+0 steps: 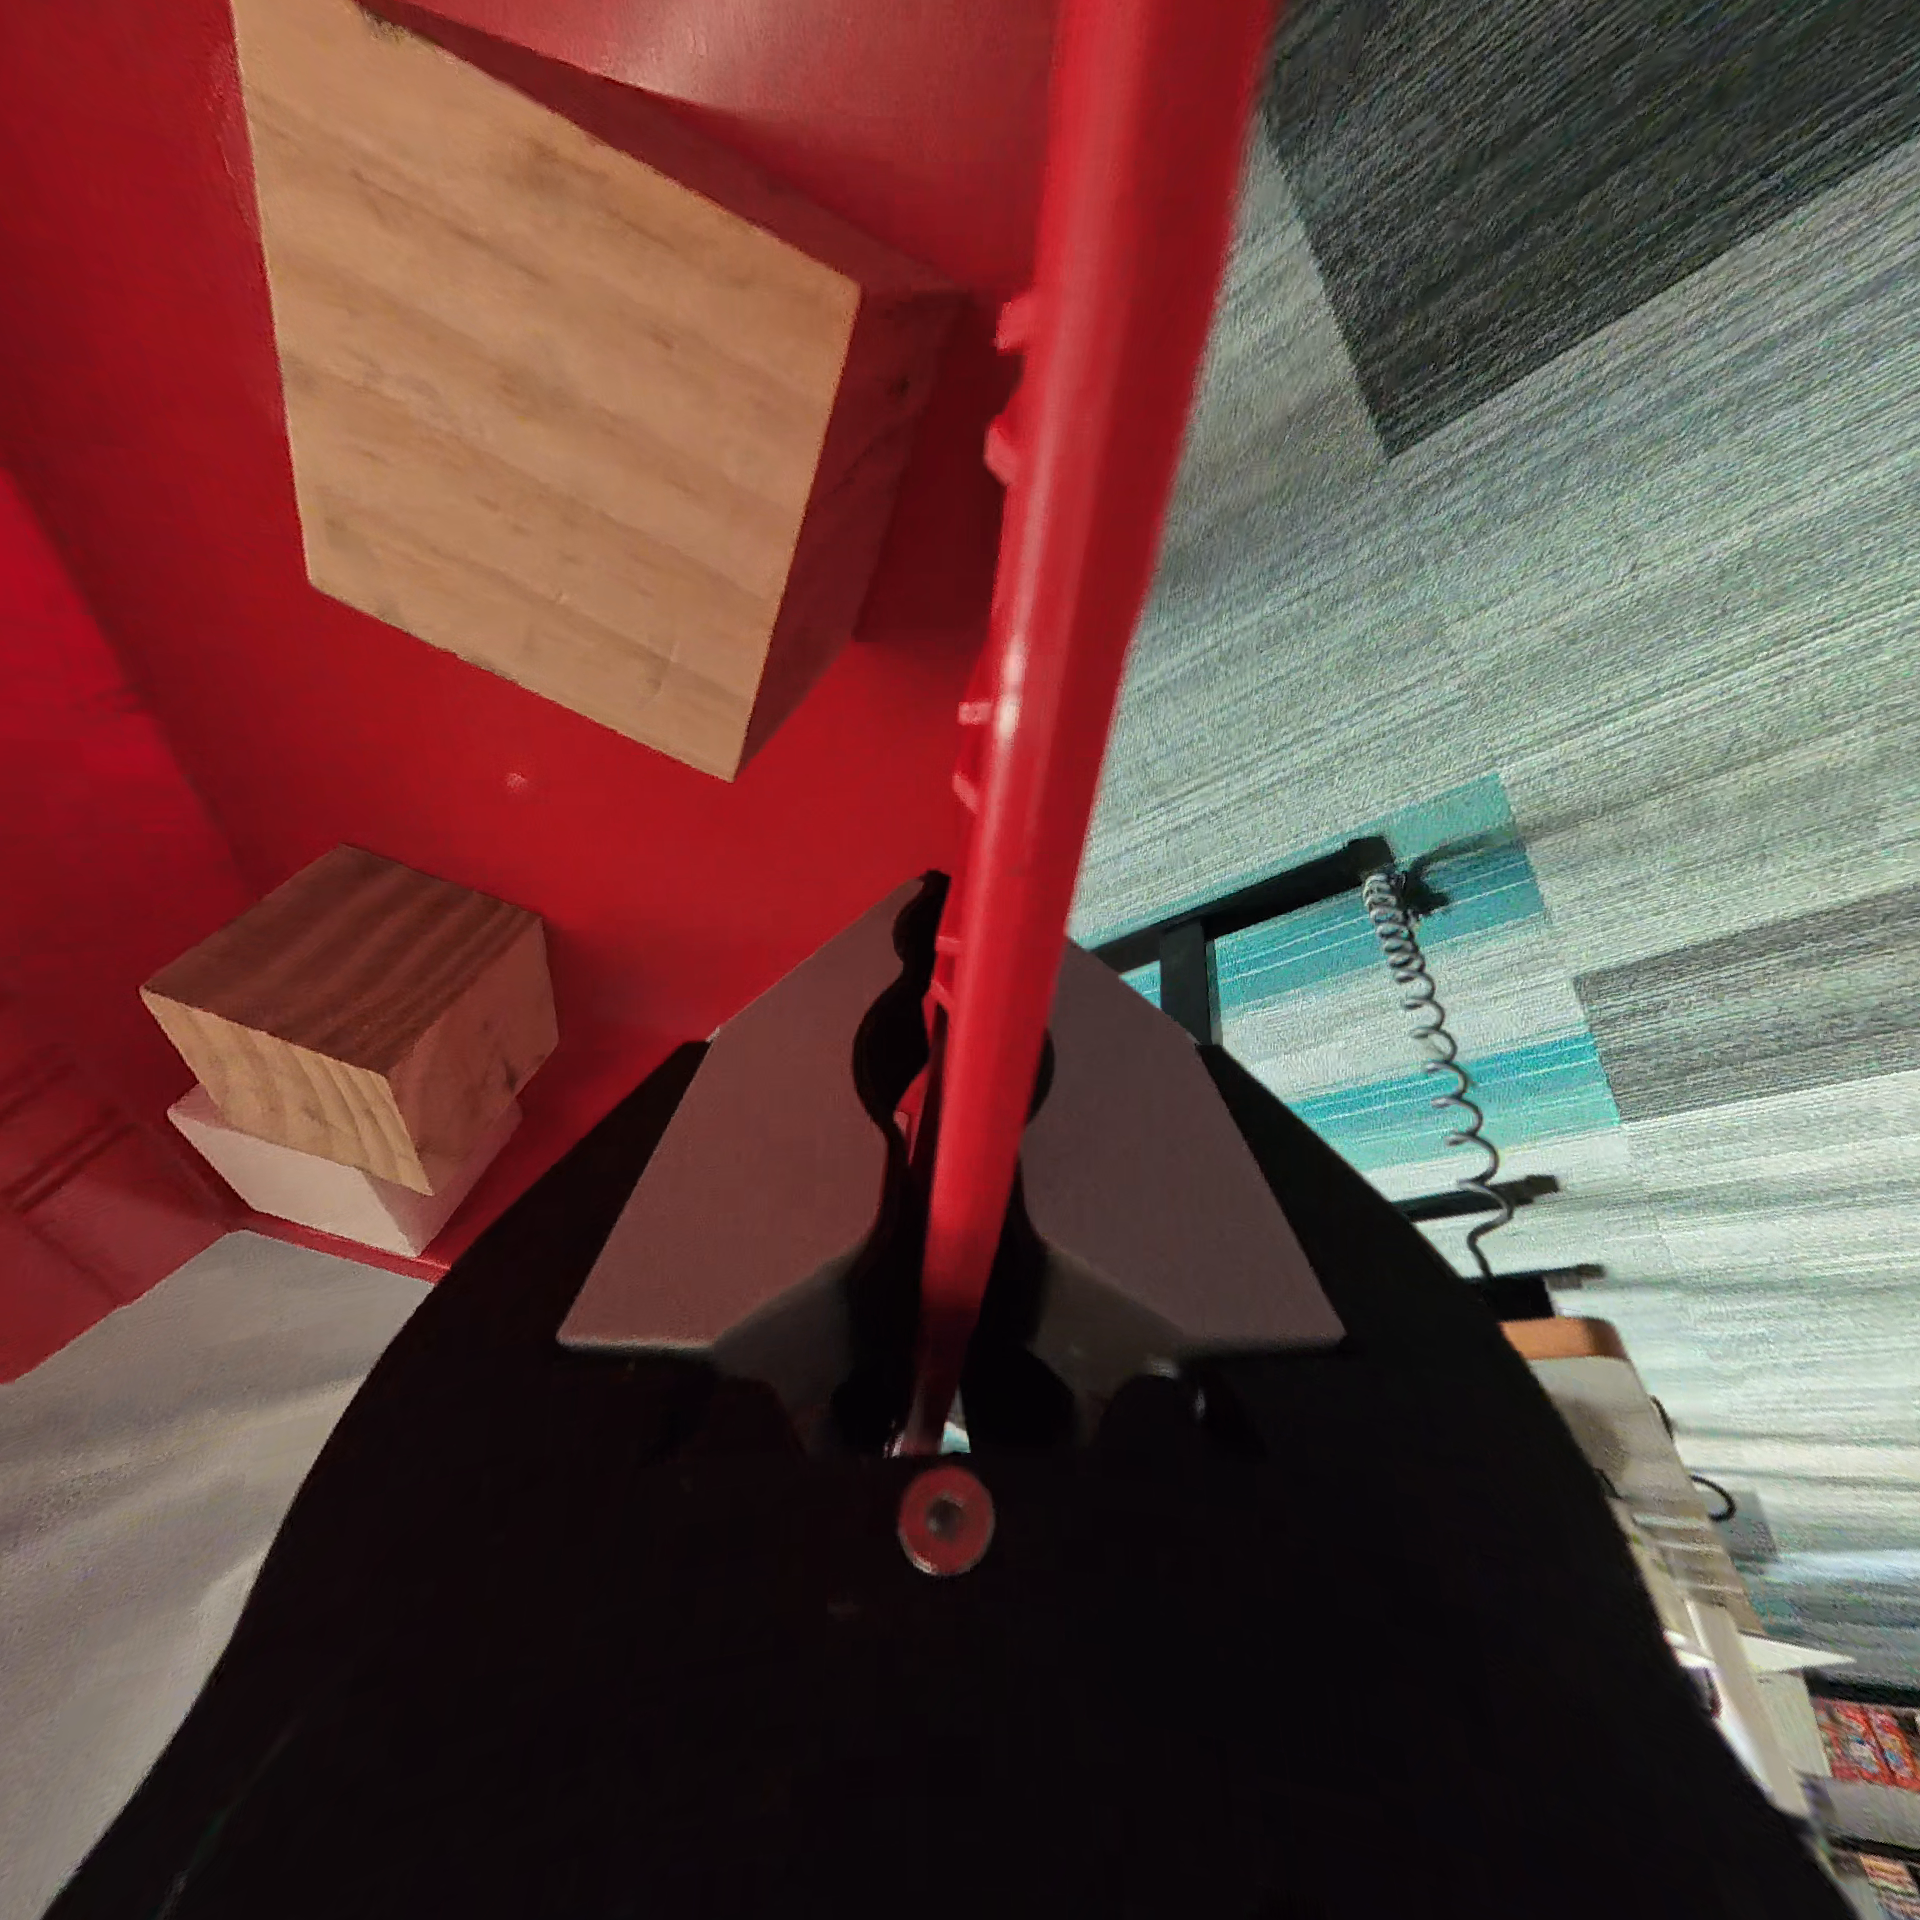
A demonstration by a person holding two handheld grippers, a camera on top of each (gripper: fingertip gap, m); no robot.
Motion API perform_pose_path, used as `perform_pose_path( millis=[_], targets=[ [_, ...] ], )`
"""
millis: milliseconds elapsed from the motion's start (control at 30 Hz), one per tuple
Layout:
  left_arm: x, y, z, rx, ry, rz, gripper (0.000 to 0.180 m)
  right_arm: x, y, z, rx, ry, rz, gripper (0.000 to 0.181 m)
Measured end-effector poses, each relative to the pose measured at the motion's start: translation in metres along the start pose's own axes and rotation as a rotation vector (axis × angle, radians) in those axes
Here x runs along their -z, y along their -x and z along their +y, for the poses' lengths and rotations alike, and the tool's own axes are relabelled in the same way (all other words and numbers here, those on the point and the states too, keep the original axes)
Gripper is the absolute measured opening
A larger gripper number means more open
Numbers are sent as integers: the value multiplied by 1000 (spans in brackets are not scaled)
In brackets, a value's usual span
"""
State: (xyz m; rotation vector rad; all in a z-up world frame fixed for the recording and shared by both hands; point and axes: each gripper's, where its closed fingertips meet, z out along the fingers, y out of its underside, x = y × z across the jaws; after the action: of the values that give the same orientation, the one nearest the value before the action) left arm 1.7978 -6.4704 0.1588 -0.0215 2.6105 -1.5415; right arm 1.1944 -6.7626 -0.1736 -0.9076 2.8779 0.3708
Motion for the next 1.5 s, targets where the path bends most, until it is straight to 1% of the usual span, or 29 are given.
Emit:
perform_pose_path(
  millis=[67,133,200,233,333,400,467,600,767,833,900,1033,1133,1200,1267,1333,1400,1467,1500],
  targets=[
    [-63,28,-46,-56,-20,27,57,17,-10,-72,-32,-37,-16,3],
    [-135,54,-97,-180,-16,23,57,35,-13,-144,-55,-85,-40,2],
    [-208,96,-153,-308,24,-83,57,59,-7,-211,-69,-128,-67,2],
    [-243,120,-184,-355,49,-134,57,72,-2,-240,-66,-122,-87,2],
    [-336,213,-274,-434,177,-291,57,120,11,-324,0,-87,-129,2],
    [-385,288,-328,-457,264,-420,57,153,14,-382,68,-80,-131,2],
    [-427,361,-364,-427,363,-511,57,185,12,-443,135,-62,-105,2],
    [-501,468,-389,-345,568,-523,57,249,11,-569,281,-56,21,2],
    [-559,589,-403,-421,815,-586,56,315,42,-694,405,-35,108,2],
    [-585,626,-401,-417,873,-528,57,336,63,-737,448,-37,112,2],
    [-604,673,-399,-440,934,-533,57,351,86,-774,475,-56,114,2],
    [-650,759,-386,-489,1007,-400,57,365,134,-830,466,-109,85,2],
    [-679,811,-374,-460,1000,-243,57,364,164,-860,411,-116,28,2],
    [-692,838,-360,-414,1022,-147,57,361,178,-874,376,-97,6,2],
    [-697,868,-345,-403,1078,-117,57,359,189,-887,346,-81,-7,2],
    [-708,885,-335,-384,1070,-81,57,360,197,-900,337,-82,3,2],
    [-714,898,-330,-401,1053,-82,61,362,205,-913,342,-87,15,2],
    [-715,901,-328,-412,1056,-75,58,364,210,-923,347,-84,4,1],
    [-714,901,-331,-420,1050,-81,61,366,212,-927,350,-82,-5,1]
  ],
)
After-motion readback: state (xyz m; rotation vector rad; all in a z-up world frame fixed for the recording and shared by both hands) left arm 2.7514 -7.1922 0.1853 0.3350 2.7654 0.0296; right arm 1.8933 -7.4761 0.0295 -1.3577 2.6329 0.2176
